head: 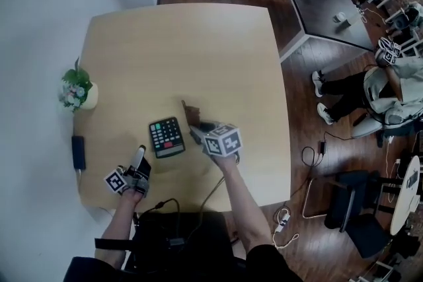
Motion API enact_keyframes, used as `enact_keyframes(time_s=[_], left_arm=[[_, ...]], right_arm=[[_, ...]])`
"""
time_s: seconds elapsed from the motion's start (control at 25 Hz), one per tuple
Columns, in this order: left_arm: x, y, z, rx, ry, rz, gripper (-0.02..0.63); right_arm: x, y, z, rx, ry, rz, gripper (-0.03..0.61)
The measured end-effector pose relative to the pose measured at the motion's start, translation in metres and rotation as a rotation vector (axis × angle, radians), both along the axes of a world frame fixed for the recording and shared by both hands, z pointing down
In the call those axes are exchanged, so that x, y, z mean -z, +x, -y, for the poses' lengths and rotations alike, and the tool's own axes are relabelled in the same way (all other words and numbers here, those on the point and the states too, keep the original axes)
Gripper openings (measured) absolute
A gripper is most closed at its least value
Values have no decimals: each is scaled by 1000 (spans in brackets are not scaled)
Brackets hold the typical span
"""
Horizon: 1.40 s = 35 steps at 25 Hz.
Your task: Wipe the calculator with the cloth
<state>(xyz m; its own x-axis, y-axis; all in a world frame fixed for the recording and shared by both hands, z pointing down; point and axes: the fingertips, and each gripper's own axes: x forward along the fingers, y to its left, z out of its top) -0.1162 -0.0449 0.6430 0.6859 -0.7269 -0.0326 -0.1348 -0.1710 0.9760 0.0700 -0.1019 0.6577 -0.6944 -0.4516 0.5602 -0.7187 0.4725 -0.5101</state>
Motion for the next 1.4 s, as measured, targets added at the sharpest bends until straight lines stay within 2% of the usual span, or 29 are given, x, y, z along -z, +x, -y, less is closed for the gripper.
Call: enact_keyframes(time_s=[0.12,0.2,0.28,0.36,0.52,0.64,0.76,0.84,0.96,1.08,1.16,1.28,1.4], left_arm=[[5,44,-45,-181,-4,-10,153],[-7,71,-64,-252,-44,-1,155],[-23,83,-65,-237,-99,-9,163],[-35,78,-56,-179,-146,-13,175],[-41,39,-33,-68,-158,18,178],[-44,2,-10,24,-142,27,178],[-42,-17,22,34,-112,46,183],[-38,-20,37,-1,-92,84,183],[-32,-21,39,-70,-71,153,183],[-33,-17,37,-93,-60,166,183],[-38,-14,35,-75,-75,156,183],[-38,-10,34,-55,-90,144,181],[-37,-7,34,-59,-98,146,178]], right_arm=[[-8,-34,66,174,81,-105,66],[-27,-63,83,337,92,-203,67],[-49,-82,78,476,55,-277,67],[-58,-87,64,512,-1,-282,67],[-57,-67,43,375,-114,-199,66],[-56,-55,3,294,-212,-105,66],[-56,-50,-41,170,-281,6,66],[-54,-41,-52,48,-267,40,65],[-40,-27,-27,-75,-160,32,66],[-19,-39,28,-70,-71,77,66],[-17,-53,61,-41,-52,86,66],[-35,-67,73,3,-115,75,66],[-46,-66,44,-23,-189,106,67]])
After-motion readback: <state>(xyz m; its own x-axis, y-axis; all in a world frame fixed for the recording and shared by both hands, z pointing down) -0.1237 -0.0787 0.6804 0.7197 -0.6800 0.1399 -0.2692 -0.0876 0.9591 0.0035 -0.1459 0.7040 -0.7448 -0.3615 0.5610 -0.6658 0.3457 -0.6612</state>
